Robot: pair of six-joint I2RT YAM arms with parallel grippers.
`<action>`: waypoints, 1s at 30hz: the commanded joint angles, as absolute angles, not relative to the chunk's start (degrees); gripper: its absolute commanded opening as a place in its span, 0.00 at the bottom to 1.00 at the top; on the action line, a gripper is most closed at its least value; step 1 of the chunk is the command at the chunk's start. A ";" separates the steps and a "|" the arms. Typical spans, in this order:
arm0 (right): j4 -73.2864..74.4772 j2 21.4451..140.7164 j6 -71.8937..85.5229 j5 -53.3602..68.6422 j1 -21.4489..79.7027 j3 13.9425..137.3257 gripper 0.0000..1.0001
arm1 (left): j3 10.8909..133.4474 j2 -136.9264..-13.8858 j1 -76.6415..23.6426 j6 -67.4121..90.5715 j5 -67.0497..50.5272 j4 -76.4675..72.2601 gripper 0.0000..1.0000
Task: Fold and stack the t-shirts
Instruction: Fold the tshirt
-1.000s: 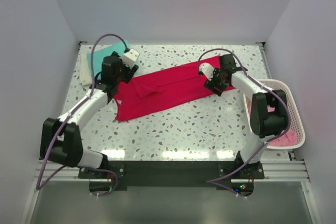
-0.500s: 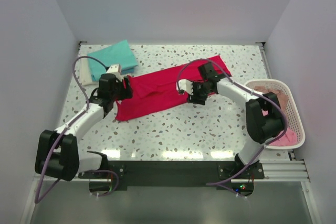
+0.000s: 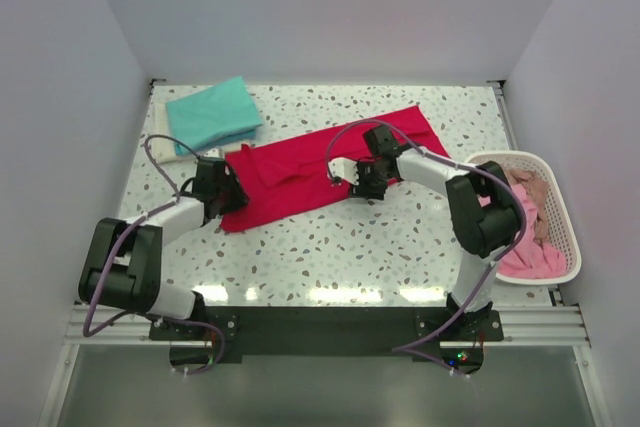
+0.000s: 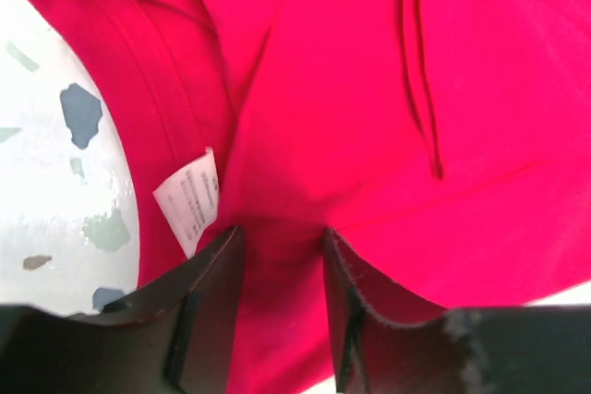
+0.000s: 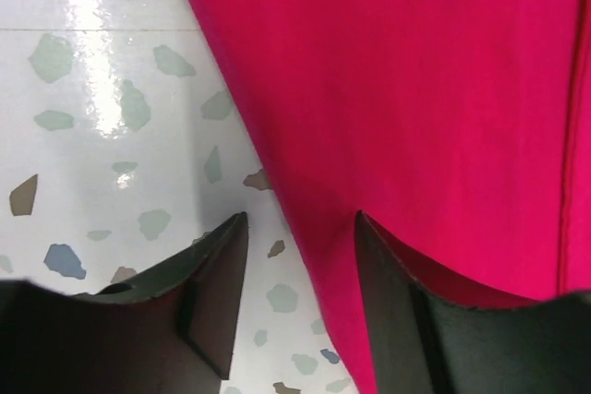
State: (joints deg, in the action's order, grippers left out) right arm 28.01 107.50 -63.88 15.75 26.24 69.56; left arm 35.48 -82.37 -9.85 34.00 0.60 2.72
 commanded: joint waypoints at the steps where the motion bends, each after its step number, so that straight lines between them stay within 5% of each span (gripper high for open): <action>1: 25.93 109.16 -64.07 13.89 26.54 70.14 0.51 | 32.36 -82.79 -9.05 39.28 1.58 3.07 0.43; 3: 26.63 109.51 -64.07 14.24 26.72 70.14 0.42 | 30.94 -82.27 -8.62 41.56 1.93 3.69 0.41; 7: 29.88 109.08 -65.21 15.73 27.42 68.56 0.00 | 27.34 -80.16 -6.16 43.77 2.46 4.66 0.39; 17: 35.95 90.73 -64.35 18.81 42.24 46.35 0.00 | 23.91 -70.93 -3.34 43.58 2.81 9.74 0.41; 20: 35.77 87.37 -58.65 18.02 46.39 44.47 0.24 | 23.12 -67.08 -3.25 44.03 2.55 11.42 0.43; 21: 36.29 86.06 -57.41 17.67 46.49 45.26 0.41 | 22.94 -66.02 -3.25 44.12 3.16 11.86 0.44; 24: 41.20 85.26 -53.80 16.88 46.50 51.92 0.56 | 23.55 -61.45 -3.25 44.30 5.61 13.97 0.48; 30: 41.05 89.81 -41.15 20.39 48.69 69.15 0.62 | 30.21 -54.58 -3.25 38.69 5.81 17.22 0.68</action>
State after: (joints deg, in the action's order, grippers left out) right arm 41.63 87.94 -50.72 16.97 47.11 60.66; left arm 24.71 -56.99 -3.75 42.30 4.36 15.62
